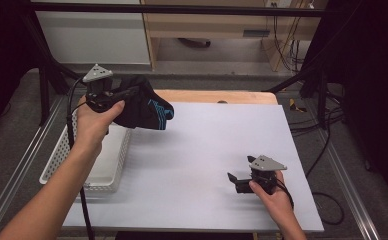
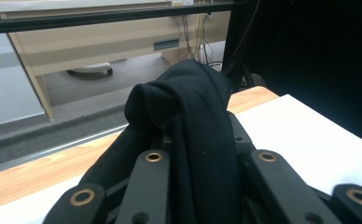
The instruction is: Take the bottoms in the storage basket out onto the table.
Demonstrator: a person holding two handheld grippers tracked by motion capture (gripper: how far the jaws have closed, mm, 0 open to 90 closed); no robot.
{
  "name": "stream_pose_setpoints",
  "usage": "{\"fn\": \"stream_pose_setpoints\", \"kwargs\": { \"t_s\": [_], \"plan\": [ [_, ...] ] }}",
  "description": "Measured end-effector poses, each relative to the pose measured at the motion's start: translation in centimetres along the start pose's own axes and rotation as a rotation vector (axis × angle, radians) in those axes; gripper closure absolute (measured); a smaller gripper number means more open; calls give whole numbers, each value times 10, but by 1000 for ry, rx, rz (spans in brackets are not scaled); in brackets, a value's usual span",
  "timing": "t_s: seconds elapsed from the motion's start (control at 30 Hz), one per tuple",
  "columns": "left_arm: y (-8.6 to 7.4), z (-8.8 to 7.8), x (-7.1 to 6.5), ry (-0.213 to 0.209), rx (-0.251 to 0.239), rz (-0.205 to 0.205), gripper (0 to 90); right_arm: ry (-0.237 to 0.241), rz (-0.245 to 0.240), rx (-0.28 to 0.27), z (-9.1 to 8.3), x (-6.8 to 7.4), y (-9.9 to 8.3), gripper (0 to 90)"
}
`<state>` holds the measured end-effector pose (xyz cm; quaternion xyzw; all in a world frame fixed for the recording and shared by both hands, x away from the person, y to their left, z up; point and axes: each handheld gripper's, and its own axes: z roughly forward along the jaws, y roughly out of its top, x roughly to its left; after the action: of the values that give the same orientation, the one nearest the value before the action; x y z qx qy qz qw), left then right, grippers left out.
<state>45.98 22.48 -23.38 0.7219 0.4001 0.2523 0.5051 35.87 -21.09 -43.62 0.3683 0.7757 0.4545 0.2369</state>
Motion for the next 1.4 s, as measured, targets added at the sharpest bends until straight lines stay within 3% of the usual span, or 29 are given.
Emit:
{"fn": "stream_pose_setpoints", "kwargs": {
  "t_s": [0.6, 1.27, 1.4],
  "plan": [
    [-3, 25, -16, -44, 10, -14, 761, -4, 10, -5, 0, -2, 0, 60],
    [-1, 56, -44, -96, 39, 13, 760, 0, 22, -12, 0, -2, 0, 60],
    [-2, 64, -48, -130, 44, -19, 761, 1, 23, -18, -1, -3, 1, 60]
  ]
}}
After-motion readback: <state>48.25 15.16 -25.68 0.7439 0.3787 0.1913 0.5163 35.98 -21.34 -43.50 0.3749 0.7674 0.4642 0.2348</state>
